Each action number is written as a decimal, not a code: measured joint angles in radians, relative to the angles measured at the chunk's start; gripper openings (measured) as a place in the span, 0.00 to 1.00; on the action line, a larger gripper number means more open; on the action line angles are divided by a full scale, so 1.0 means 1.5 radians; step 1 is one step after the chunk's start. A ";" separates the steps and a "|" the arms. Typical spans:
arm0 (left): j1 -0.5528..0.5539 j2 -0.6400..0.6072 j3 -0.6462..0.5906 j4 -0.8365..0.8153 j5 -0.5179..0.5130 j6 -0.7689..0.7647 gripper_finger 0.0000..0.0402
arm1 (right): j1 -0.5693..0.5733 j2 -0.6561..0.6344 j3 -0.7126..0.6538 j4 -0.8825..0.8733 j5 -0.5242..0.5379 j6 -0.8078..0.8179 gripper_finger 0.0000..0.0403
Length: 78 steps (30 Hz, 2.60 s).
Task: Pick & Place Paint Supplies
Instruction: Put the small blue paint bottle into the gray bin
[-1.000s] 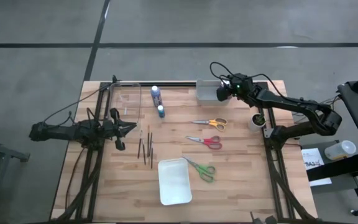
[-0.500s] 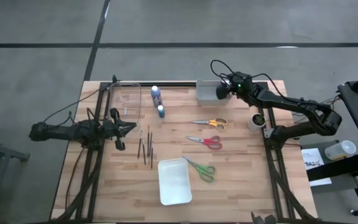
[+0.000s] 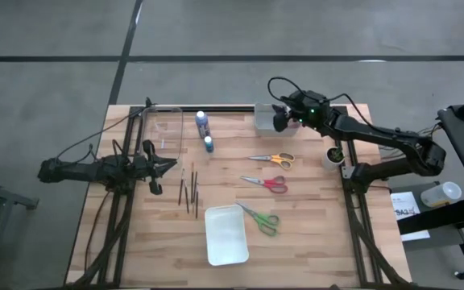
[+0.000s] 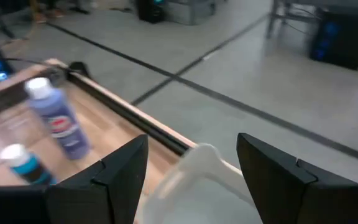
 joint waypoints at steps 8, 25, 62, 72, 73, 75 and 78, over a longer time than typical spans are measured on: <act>0.000 0.000 0.000 0.000 0.000 0.000 0.12 | 0.036 0.096 0.097 0.004 -0.048 -0.033 0.61; 0.000 0.000 0.000 0.000 0.000 0.000 0.12 | 0.078 0.436 0.419 -0.001 -0.163 -0.117 0.61; 0.000 0.000 0.000 0.000 0.000 0.000 0.12 | 0.087 0.624 0.609 0.005 -0.236 -0.152 0.61; 0.000 0.000 0.000 0.000 0.000 0.000 0.12 | 0.094 0.622 0.484 0.232 -0.235 -0.105 0.61; 0.000 0.000 0.000 0.000 0.000 0.000 0.12 | 0.095 0.620 0.471 0.251 -0.235 -0.105 0.61; 0.000 0.000 0.000 0.000 0.000 0.000 0.12 | 0.096 0.615 0.452 0.280 -0.235 -0.106 0.61; 0.000 0.000 0.000 0.000 0.000 0.000 0.12 | 0.096 0.613 0.426 0.315 -0.235 -0.115 0.61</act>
